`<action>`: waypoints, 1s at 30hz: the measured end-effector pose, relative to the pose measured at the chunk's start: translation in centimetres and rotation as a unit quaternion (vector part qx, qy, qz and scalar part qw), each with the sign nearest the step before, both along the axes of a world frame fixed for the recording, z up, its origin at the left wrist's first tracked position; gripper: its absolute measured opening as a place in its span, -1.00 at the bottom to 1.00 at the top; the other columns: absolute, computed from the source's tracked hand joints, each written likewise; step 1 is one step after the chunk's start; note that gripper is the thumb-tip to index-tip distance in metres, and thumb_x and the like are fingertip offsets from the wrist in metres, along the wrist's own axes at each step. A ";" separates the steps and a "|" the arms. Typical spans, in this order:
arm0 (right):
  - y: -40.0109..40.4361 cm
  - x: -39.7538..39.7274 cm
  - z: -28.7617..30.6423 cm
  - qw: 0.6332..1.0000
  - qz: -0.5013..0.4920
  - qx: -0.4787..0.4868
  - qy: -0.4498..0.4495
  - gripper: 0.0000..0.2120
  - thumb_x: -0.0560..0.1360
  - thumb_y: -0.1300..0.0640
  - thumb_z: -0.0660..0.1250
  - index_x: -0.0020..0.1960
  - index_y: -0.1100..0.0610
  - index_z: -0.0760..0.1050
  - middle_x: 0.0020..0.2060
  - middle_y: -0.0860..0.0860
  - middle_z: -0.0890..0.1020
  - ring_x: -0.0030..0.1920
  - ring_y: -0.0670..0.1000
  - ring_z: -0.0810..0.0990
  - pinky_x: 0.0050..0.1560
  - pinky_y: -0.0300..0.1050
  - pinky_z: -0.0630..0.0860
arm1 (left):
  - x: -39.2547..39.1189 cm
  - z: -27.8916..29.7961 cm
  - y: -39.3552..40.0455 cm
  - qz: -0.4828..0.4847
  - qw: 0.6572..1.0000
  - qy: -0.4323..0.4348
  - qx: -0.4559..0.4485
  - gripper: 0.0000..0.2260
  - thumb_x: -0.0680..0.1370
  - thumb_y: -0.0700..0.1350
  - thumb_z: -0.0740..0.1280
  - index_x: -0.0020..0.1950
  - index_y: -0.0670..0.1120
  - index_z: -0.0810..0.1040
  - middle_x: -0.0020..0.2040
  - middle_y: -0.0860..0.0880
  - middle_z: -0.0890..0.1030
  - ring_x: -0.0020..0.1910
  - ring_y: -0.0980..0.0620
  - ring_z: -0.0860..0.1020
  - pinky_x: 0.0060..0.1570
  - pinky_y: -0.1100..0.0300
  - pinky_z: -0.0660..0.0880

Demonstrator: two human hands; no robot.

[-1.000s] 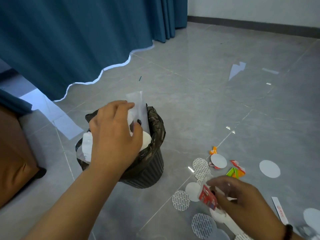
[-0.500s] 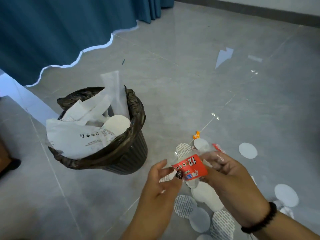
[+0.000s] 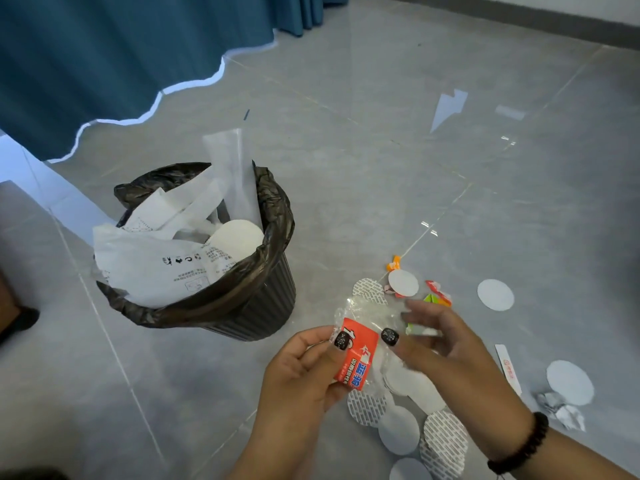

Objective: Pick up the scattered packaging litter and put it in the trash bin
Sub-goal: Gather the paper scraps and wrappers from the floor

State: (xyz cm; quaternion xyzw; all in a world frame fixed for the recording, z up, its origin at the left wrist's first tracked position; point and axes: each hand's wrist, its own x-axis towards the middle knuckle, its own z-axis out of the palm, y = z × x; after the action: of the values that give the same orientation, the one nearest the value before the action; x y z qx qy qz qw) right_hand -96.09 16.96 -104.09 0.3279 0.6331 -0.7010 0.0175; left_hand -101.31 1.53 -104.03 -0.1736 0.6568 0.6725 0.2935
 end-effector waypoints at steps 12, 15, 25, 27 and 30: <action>-1.4 0.2 1.9 0.978 0.037 0.117 0.167 -0.73 0.35 0.41 0.43 -0.15 0.05 0.66 -0.24 -0.03 0.68 -0.35 -0.04 0.58 -0.46 -0.19 0.54 | -0.1 2.6 -0.2 -0.081 0.975 0.166 -0.127 -0.89 0.43 -0.19 0.46 -0.16 -0.01 0.57 -0.30 0.06 0.66 -0.29 0.17 0.64 -0.43 0.36 0.52; -1.4 -1.1 3.0 0.973 0.058 0.125 0.186 -0.73 0.37 0.40 0.43 -0.15 0.04 0.65 -0.28 -0.07 0.68 -0.38 -0.08 0.57 -0.44 -0.21 0.55 | -0.9 3.5 -1.1 -0.048 0.977 0.188 -0.091 -0.89 0.45 -0.28 0.42 -0.14 -0.08 0.60 -0.29 -0.03 0.67 -0.35 0.14 0.63 -0.44 0.36 0.50; -2.0 -10.0 8.8 0.934 0.118 0.214 0.260 -0.76 0.36 0.29 0.48 -0.17 -0.02 0.53 -0.18 0.02 0.66 -0.34 -0.06 0.55 -0.40 -0.10 0.60 | -4.8 8.5 -8.0 -0.150 0.824 0.414 -0.357 -0.66 0.49 -0.14 0.38 0.10 0.26 0.42 -0.30 0.19 0.58 -0.24 0.30 0.57 -0.35 0.40 0.52; -3.2 -12.4 9.6 0.911 0.143 0.273 0.276 -0.75 0.36 0.24 0.49 -0.19 -0.06 0.50 -0.17 -0.02 0.64 -0.32 -0.04 0.56 -0.31 -0.13 0.61 | -5.7 9.7 -9.6 -0.167 0.804 0.425 -0.381 -0.63 0.49 -0.13 0.37 0.18 0.26 0.41 -0.27 0.21 0.56 -0.26 0.24 0.58 -0.28 0.28 0.58; -5.5 -15.4 9.7 0.867 0.182 0.367 0.283 -0.80 0.39 0.20 0.45 -0.15 -0.03 0.47 -0.20 -0.08 0.60 -0.27 -0.15 0.53 -0.19 -0.34 0.53 | -6.6 10.1 -11.4 -0.171 0.780 0.436 -0.414 -0.62 0.50 -0.12 0.35 0.23 0.24 0.41 -0.21 0.20 0.56 -0.28 0.17 0.58 -0.26 0.27 0.56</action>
State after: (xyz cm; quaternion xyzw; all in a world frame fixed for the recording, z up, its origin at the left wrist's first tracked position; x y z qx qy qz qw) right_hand -111.53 11.48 -94.43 -0.0230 0.8710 -0.4650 -0.1566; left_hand -107.90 -9.89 -93.96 0.1481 0.9489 0.2784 -0.0145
